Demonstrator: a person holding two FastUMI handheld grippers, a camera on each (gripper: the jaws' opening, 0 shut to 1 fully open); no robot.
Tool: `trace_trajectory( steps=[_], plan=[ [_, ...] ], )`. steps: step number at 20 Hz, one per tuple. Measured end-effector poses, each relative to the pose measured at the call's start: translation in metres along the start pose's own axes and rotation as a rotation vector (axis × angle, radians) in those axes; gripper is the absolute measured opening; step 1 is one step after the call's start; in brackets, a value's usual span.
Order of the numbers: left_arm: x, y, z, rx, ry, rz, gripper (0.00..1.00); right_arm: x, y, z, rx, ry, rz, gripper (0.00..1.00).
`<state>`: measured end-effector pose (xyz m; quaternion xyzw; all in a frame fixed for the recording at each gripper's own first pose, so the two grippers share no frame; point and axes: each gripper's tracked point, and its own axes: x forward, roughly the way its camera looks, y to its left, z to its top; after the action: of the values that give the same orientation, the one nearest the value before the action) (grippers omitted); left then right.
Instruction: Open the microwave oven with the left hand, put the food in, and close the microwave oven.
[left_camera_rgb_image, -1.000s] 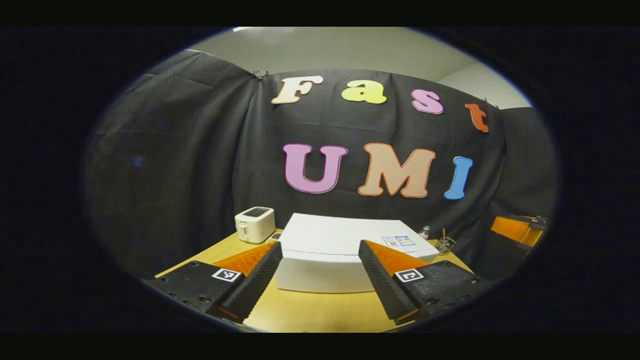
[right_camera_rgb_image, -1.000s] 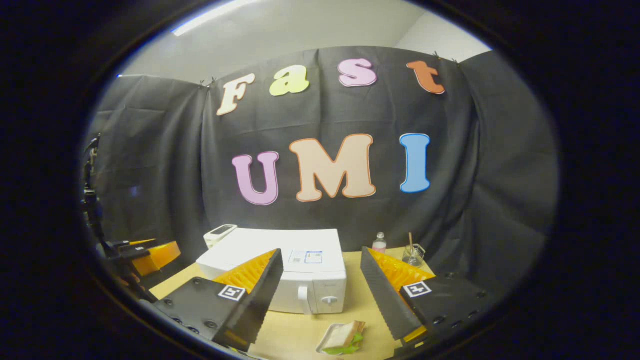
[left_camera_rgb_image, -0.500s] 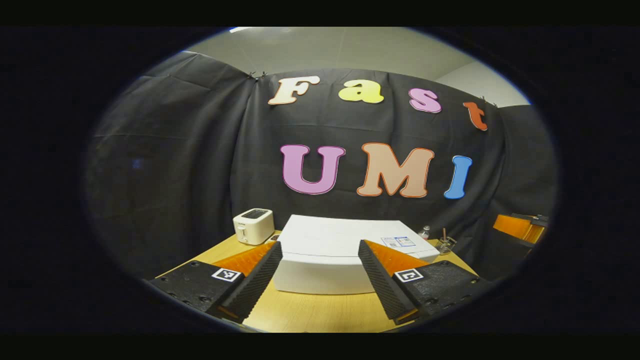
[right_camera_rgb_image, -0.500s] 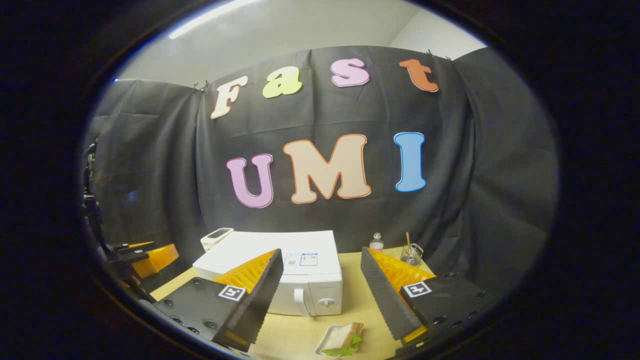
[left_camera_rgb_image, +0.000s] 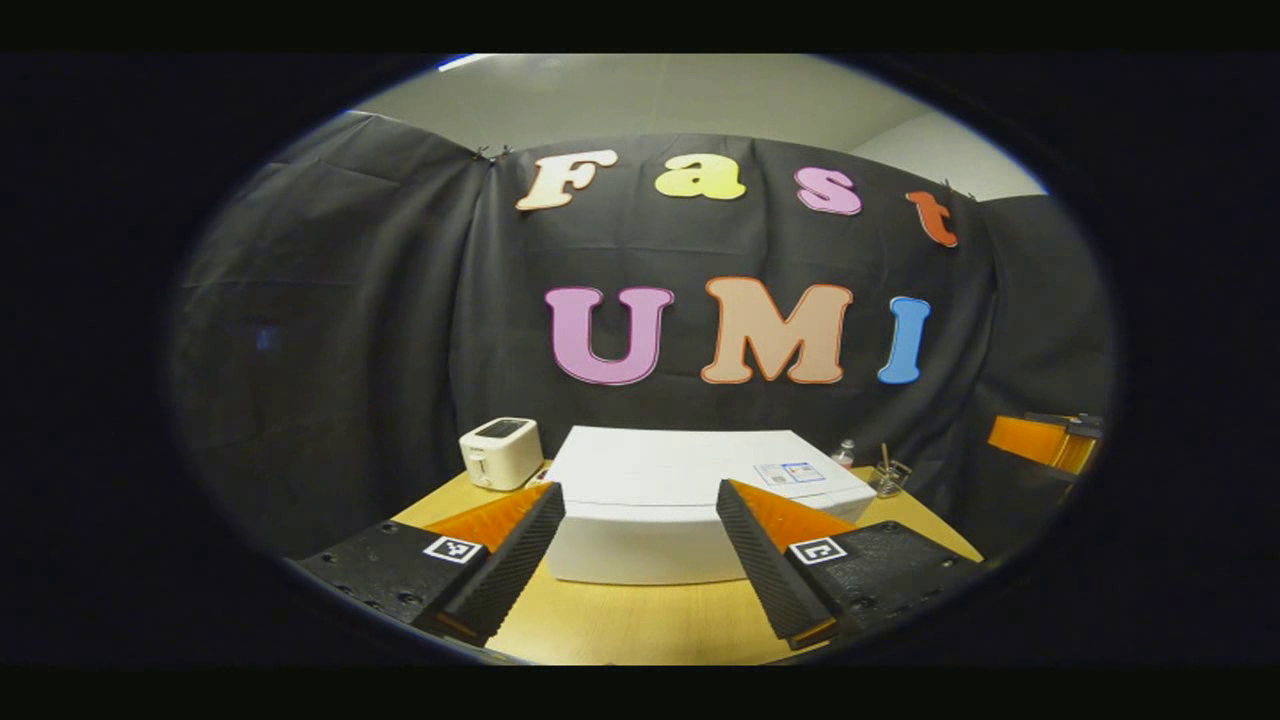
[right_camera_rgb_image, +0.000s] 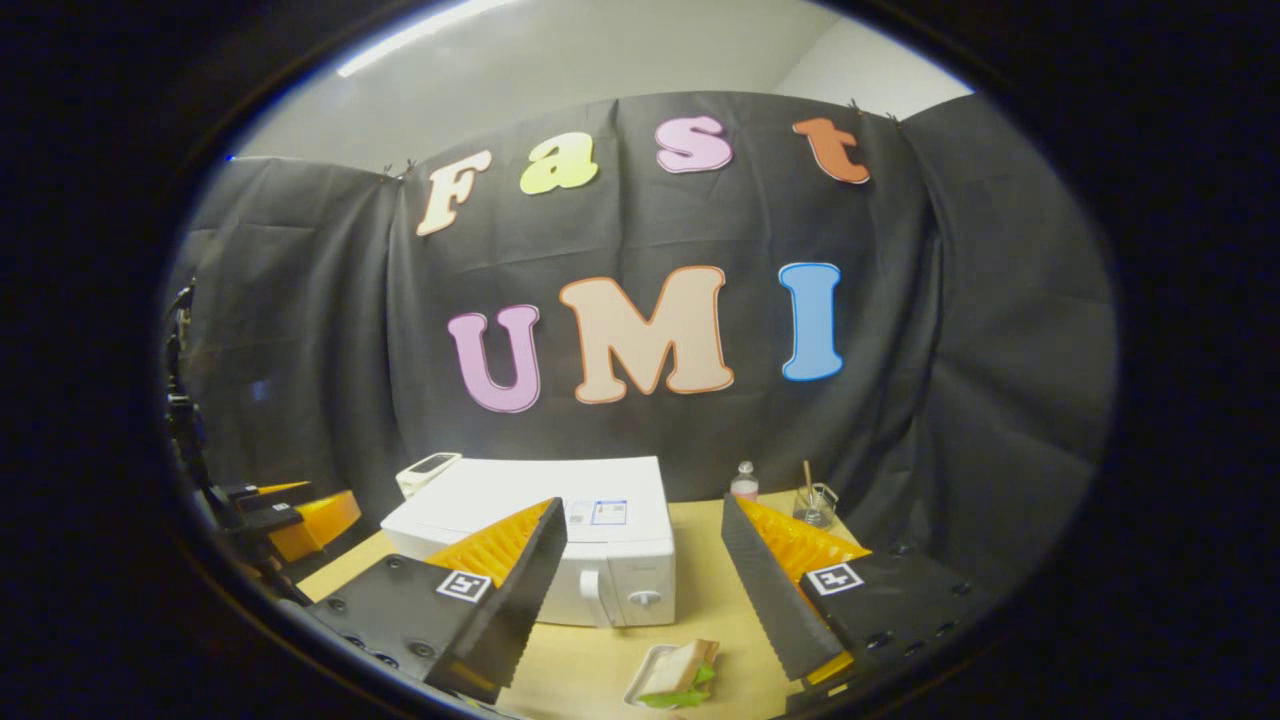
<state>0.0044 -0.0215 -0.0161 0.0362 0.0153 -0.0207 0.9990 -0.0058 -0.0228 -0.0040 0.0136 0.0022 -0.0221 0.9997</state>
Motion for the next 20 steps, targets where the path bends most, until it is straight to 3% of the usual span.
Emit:
trace_trajectory(
  steps=[7,10,11,16,17,20],
  plan=[
    [0.003,-0.027,-0.052,0.011,0.137,-0.076,0.93,-0.01,-0.017,-0.013,-0.006,0.03,-0.037,0.91],
    [0.005,-0.046,-0.075,0.01,0.199,-0.133,0.96,-0.014,-0.024,-0.023,0.015,0.044,-0.058,0.91],
    [0.007,-0.053,-0.082,0.004,0.217,-0.154,0.92,-0.015,-0.026,-0.027,0.024,0.052,-0.063,0.91],
    [0.014,-0.091,-0.118,-0.032,0.311,-0.252,1.0,-0.02,-0.046,-0.039,0.031,0.072,-0.108,0.92],
    [0.017,-0.1,-0.126,-0.038,0.331,-0.273,0.95,-0.021,-0.051,-0.039,0.031,0.073,-0.117,0.92],
    [0.029,-0.118,-0.147,-0.03,0.382,-0.309,0.96,-0.022,-0.065,-0.04,0.022,0.074,-0.142,0.92]
  ],
)
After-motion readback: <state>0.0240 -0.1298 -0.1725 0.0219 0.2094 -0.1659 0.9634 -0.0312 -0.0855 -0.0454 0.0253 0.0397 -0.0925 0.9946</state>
